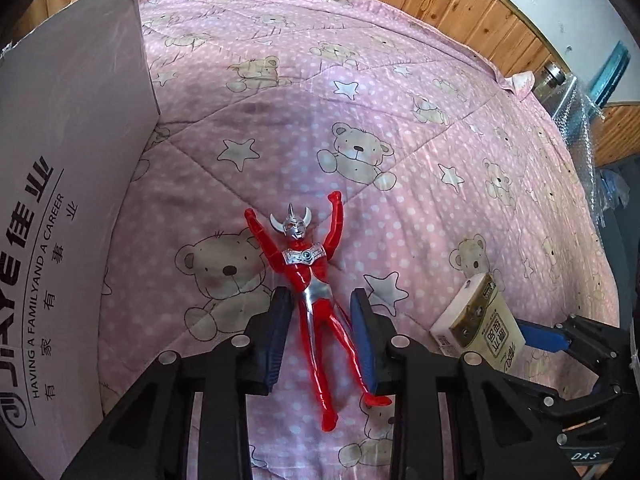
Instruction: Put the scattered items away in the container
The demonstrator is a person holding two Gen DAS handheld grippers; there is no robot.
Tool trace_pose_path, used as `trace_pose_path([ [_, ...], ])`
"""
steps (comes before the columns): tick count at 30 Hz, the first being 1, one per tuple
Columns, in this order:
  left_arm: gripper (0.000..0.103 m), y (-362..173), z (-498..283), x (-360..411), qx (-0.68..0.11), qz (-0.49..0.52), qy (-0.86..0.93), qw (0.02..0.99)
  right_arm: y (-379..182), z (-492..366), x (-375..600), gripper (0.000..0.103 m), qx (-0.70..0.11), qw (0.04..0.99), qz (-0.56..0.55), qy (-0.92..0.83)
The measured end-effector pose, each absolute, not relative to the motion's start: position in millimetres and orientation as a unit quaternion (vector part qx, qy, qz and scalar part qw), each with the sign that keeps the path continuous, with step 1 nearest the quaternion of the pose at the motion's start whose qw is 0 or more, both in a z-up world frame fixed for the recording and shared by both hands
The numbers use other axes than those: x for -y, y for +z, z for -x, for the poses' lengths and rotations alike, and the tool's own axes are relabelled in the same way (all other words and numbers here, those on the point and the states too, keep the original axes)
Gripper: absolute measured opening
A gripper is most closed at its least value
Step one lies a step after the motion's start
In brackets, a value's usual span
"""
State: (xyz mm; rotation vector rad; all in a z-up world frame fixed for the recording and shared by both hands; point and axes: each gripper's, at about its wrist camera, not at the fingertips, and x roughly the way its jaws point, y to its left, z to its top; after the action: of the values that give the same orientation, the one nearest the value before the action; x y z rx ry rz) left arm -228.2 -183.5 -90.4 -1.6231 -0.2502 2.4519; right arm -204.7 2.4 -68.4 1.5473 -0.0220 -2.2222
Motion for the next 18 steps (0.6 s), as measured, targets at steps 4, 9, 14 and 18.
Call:
trace_pose_path([
  [4, 0.042, -90.1, 229.3, 179.2, 0.083, 0.546, 0.829, 0.091, -55.8, 203.6, 13.1, 0.065, -0.065, 0.229, -0.514, -0.824],
  [9, 0.053, -90.1, 228.0, 165.4, 0.055, 0.54, 0.834, 0.098, -81.5, 221.1, 26.8, 0.063, -0.09, 0.209, -0.532, -0.816],
  [14, 0.025, -87.9, 222.7, 178.6, 0.067, 0.544, 0.829, 0.111, -75.6, 219.3, -1.1, 0.054, 0.008, 0.159, -0.551, -0.819],
  [18, 0.025, -85.1, 218.2, 195.3, 0.107, 0.551, 0.82, 0.111, -70.6, 203.9, -11.4, 0.056, 0.043, 0.155, -0.554, -0.817],
])
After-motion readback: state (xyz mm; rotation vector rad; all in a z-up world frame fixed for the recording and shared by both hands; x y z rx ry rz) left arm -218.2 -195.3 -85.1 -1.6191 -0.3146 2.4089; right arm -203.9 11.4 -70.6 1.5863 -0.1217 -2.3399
